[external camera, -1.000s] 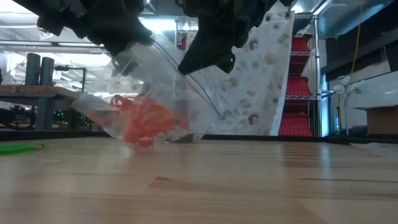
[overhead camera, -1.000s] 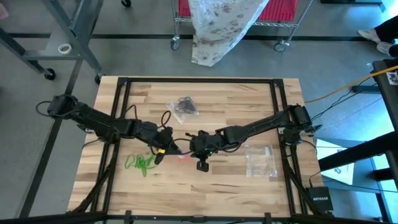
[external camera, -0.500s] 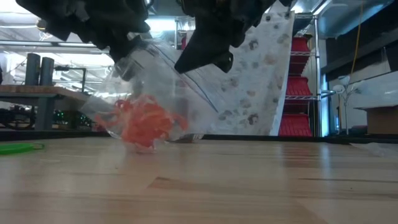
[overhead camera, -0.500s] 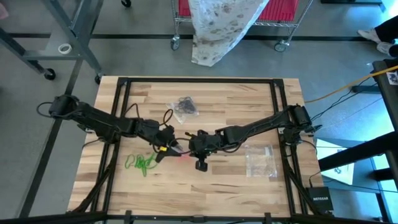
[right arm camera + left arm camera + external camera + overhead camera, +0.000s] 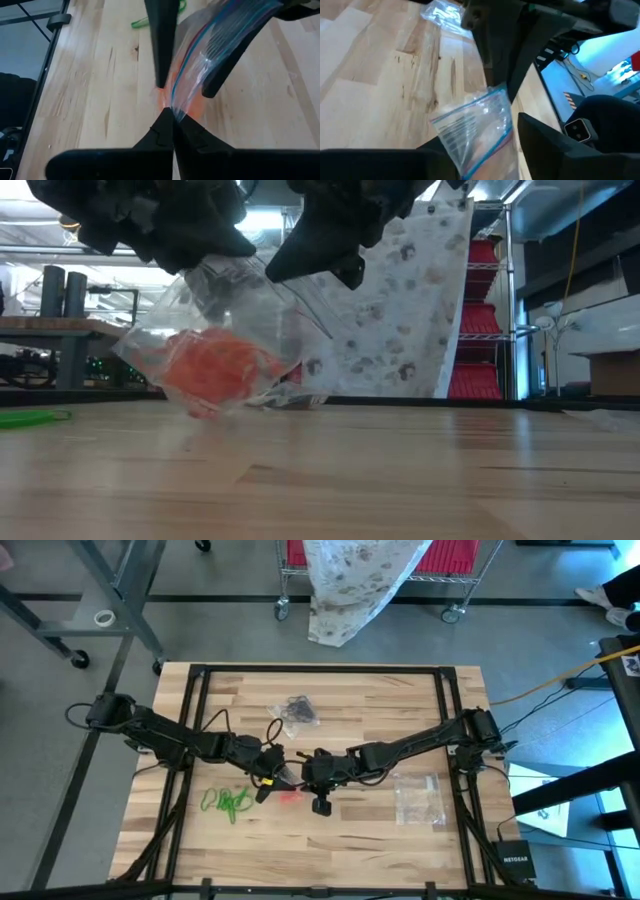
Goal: Sort rubber bands
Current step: Close the transparent zip bag
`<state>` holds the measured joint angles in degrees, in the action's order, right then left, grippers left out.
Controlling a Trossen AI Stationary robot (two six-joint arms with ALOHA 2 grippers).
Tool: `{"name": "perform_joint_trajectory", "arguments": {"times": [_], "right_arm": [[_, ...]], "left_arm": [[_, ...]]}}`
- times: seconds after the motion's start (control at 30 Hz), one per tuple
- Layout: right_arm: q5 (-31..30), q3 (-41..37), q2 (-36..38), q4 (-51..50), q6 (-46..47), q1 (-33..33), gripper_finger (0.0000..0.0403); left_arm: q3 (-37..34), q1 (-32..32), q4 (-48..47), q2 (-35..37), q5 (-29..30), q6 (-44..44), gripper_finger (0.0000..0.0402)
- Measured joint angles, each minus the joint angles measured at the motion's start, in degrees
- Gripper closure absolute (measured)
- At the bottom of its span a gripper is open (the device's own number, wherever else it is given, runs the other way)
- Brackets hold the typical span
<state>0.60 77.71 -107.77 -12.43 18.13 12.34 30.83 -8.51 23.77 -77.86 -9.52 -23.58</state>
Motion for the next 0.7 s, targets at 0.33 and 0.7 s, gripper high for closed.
{"name": "perform_joint_trajectory", "arguments": {"times": [0.33, 0.7], "right_arm": [[-0.01, 0.0, 0.0, 0.19, 7.19, 0.0, 0.04], [5.77, 0.02, 0.76, -4.7, 10.26, 0.02, 0.027]], "left_arm": [[0.0, 0.12, -0.13, -0.4, 1.09, 3.2, 0.0394], [0.0, 0.47, 0.6, 4.37, 1.33, 6.89, 0.0394]]}}
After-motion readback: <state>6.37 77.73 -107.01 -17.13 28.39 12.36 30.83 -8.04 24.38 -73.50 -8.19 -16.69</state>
